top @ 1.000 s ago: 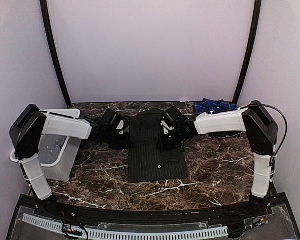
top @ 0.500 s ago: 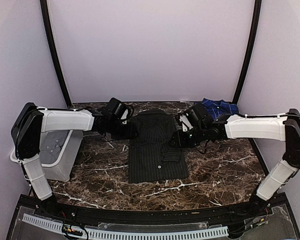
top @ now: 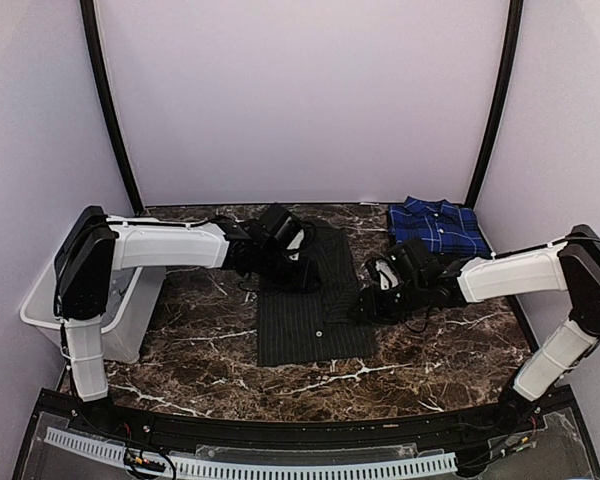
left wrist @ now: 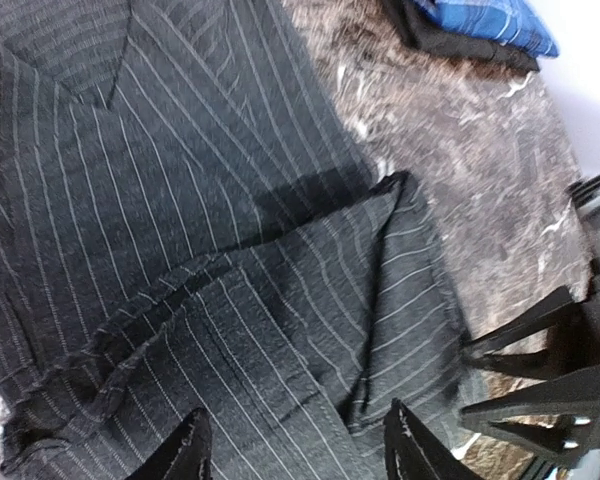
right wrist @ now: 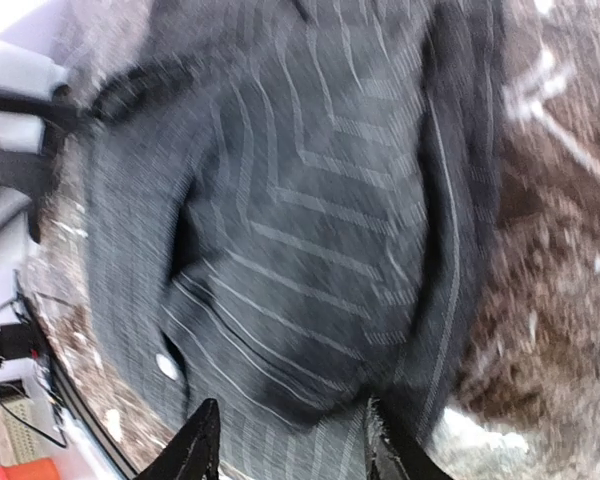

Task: Fold and stack the long sleeve shirts
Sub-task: Adjust the 2/3-rectangle-folded shirt at the center of the board.

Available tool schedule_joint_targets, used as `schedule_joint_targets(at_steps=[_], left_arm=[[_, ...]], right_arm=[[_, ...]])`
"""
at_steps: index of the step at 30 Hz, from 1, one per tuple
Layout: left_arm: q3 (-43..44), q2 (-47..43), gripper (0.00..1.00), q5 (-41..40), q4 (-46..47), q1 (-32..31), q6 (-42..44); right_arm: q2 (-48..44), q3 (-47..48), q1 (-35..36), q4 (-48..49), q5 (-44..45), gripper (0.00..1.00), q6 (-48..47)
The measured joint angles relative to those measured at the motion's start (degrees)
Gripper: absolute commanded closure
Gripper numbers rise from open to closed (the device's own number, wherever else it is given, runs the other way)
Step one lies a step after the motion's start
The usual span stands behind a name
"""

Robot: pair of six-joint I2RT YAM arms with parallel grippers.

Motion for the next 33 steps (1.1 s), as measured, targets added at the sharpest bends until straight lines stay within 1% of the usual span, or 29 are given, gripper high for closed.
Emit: schedule_joint_targets(at_steps=[7, 12, 15, 19, 21, 25, 29, 33], left_arm=[[4.22, 7.28, 0.41, -0.33, -3.52, -1.25, -0.22], [6.71, 10.29, 0.41, -1.81, -5.79, -1.92, -0.2], [8.46, 11.41, 0.43, -3.43, -7.02, -2.08, -0.15], [10.75, 12.44, 0.52, -5.42, -8.44, -2.12, 0.26], [11.65, 12.85, 0.61, -6.25, -8.83, -2.1, 0.66], [12.31, 13.27, 0.72, -6.88, -9.53, -2.12, 0.98], [12.48, 13.42, 0.79, -7.19, -9.99, -2.12, 1.51], [13.53, 13.6, 0.83, -7.43, -10.56, -2.12, 1.62]], right_arm=[[0.7, -0.11, -0.94, 6.23, -2.23, 0.61, 1.55], [1.09, -0.66, -1.11, 7.13, -3.02, 0.61, 2.14], [1.09, -1.03, -1.16, 7.13, -2.99, 0.6, 2.23], [0.76, -2.56, -1.16, 7.13, -2.93, 0.6, 2.27], [0.44, -3.39, -1.16, 7.1, -2.93, 0.59, 2.4], [0.02, -4.33, -1.16, 7.13, -2.95, 0.59, 2.69], [0.02, -4.63, -1.16, 7.74, -2.95, 0.59, 3.26], [0.07, -4.61, -1.18, 8.83, -3.02, 0.6, 3.61]])
